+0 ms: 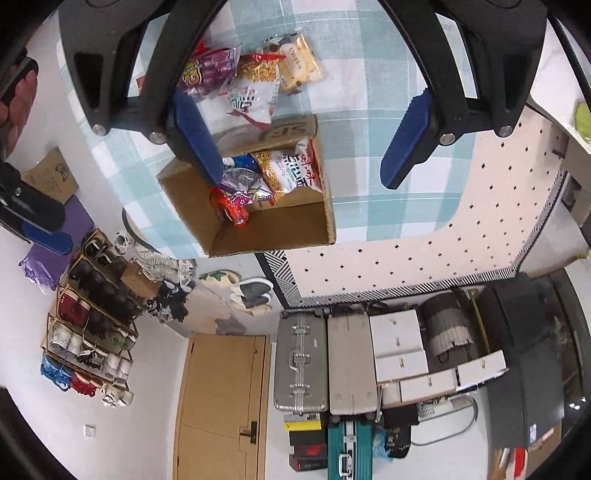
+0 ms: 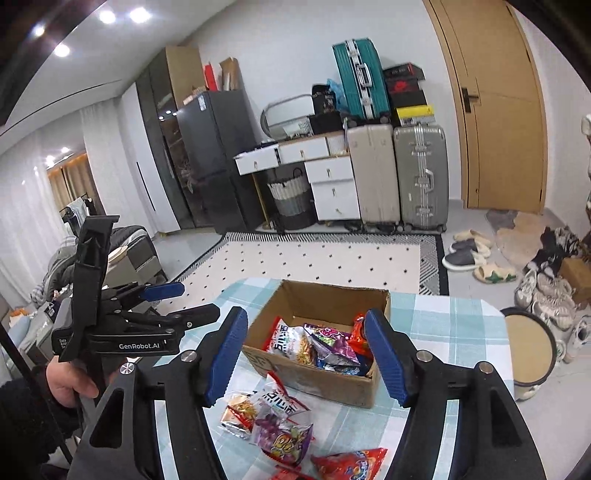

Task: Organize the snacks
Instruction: 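Move both open grippers back from the box to the snack pile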

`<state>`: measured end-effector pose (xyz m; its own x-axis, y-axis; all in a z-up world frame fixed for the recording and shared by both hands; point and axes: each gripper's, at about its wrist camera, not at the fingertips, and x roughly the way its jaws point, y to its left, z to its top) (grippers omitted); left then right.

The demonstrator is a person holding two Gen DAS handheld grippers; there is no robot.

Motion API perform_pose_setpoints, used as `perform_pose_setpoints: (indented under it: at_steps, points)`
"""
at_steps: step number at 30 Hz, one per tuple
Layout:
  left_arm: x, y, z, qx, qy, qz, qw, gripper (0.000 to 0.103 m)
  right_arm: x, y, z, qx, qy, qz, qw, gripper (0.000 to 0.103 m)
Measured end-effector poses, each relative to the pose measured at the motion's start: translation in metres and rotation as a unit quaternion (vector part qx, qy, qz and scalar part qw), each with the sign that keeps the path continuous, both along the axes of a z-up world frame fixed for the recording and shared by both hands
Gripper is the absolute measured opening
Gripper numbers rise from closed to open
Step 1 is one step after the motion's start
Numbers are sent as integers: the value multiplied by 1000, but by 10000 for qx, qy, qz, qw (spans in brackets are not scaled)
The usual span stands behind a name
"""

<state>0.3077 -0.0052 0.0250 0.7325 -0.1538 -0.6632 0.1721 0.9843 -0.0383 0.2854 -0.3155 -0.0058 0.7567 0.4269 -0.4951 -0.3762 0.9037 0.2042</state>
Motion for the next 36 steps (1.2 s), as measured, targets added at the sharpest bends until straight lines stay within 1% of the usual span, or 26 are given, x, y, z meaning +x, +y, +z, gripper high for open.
perform_pose_setpoints:
  at_steps: [2,5,7,13,15,17,19,20,21,23,28,31,36]
  points:
    - [-15,4,7,-35,-111,62,9999,89,-19,2,3,-3,-120,8,9999,76]
    - [-42,10,17,-84,-404,194,9990,103,-44,6,10,53,-315,57,9995,81]
    - [-62,13,23,-123,-612,204,9978,102,-64,7,12,89,-463,86,9988,84]
    - [-114,16,38,-294,-948,171,9949,102,-120,6,15,216,-909,110,9956,92]
    - [-128,14,41,-285,-1086,159,9935,102,-137,8,14,219,-1048,111,9942,95]
    - [-144,13,41,-233,-1205,151,9923,103,-152,8,12,214,-1167,82,9929,101]
    - [-164,13,41,-212,-1382,189,9900,102,-166,9,7,244,-1230,105,9921,102]
    - [-168,13,41,-238,-1435,198,9892,103,-170,8,5,253,-1243,111,9919,102]
    - [-175,15,40,-284,-1500,213,9880,103,-177,8,1,269,-1259,81,9916,102]
    - [-186,17,36,-331,-1564,268,9868,103,-177,6,-5,325,-1204,65,9922,102]
    - [-202,26,18,-474,-1578,380,9856,103,-185,5,-29,391,-997,-53,9942,102]
    - [-208,26,-1,-366,-1519,491,9865,102,-193,4,-46,402,-920,-169,9948,102]
    - [-210,25,-37,-449,-1377,440,9885,102,-197,4,-70,203,-845,-277,9958,102]
